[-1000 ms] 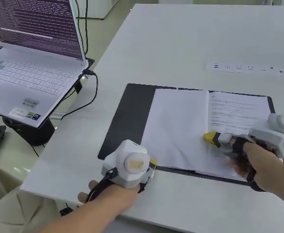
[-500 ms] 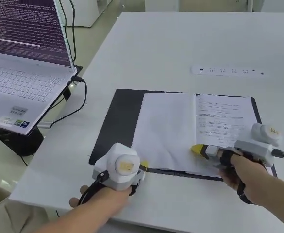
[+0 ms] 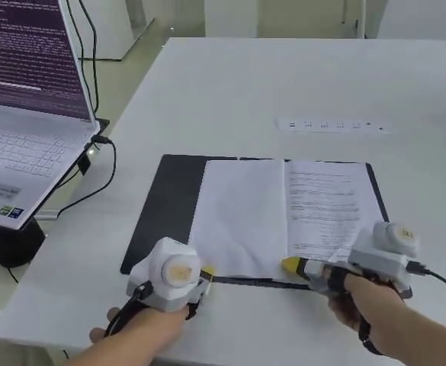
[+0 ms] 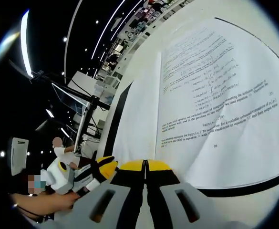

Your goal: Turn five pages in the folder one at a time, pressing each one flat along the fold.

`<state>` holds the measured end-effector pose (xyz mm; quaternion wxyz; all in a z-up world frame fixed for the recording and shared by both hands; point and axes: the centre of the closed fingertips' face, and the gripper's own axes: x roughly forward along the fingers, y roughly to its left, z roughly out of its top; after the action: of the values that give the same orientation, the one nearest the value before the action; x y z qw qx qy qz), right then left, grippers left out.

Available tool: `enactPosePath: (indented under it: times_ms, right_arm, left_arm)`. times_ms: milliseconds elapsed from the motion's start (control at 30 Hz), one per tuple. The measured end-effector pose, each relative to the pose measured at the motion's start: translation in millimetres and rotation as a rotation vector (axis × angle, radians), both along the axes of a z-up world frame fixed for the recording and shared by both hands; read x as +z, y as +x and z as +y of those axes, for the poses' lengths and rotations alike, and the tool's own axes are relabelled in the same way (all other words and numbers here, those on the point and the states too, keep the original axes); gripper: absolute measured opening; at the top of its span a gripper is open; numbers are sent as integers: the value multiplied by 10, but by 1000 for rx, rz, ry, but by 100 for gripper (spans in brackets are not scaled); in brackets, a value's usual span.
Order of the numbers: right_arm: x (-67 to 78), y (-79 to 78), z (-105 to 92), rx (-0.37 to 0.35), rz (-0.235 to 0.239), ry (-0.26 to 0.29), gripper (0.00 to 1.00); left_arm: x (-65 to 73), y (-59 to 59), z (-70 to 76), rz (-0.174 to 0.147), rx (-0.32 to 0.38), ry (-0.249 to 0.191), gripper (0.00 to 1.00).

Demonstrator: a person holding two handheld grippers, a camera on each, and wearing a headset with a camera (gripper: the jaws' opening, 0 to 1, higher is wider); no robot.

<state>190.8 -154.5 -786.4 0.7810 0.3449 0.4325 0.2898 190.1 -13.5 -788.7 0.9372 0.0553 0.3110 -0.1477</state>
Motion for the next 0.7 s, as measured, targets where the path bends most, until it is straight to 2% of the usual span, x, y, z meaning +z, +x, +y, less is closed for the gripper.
enactPosePath:
  times_ms: [133, 200, 233, 300, 333, 400, 467, 533, 567, 600, 667, 700]
  right_arm:
    - [-16, -168, 8, 16, 33, 14, 0]
    - [-41, -278, 27, 52, 57, 9, 0]
    - [-65, -385, 31, 90, 46, -18, 0]
    - [5, -439, 24, 68, 52, 21, 0]
    - [109, -469, 18, 51, 45, 59, 0]
    - [218, -507, -51, 43, 13, 59, 0]
    - [387, -554, -100, 30, -8, 86, 0]
    - [530, -572, -156, 19, -51, 92, 0]
    - [634, -584, -214, 2, -73, 90, 0]
    - [705, -587, -255, -7, -93, 86, 0]
    - [859, -578, -388, -41, -148, 44, 0]
    - [961, -559, -479, -68, -192, 21, 0]
  left_arm:
    - [-2, 0, 2, 4, 3, 0, 16]
    - [-2, 0, 2, 4, 3, 0, 16]
    - [-2, 1, 2, 7, 3, 1, 16]
    - [4, 4, 1, 15, 5, 1, 16]
    - [6, 6, 0, 19, 4, 3, 16]
    - [11, 12, -2, 37, 1, 2, 16]
    - [11, -12, -33, 74, -16, -1, 19]
    - [39, -32, -61, 101, -21, -9, 22]
    - [72, -37, -71, 105, -13, -27, 23]
    - [143, -25, -88, 93, -5, -53, 23]
    - [245, -29, -110, 76, -8, -65, 24]
    - [323, -41, -126, 70, -10, -69, 25]
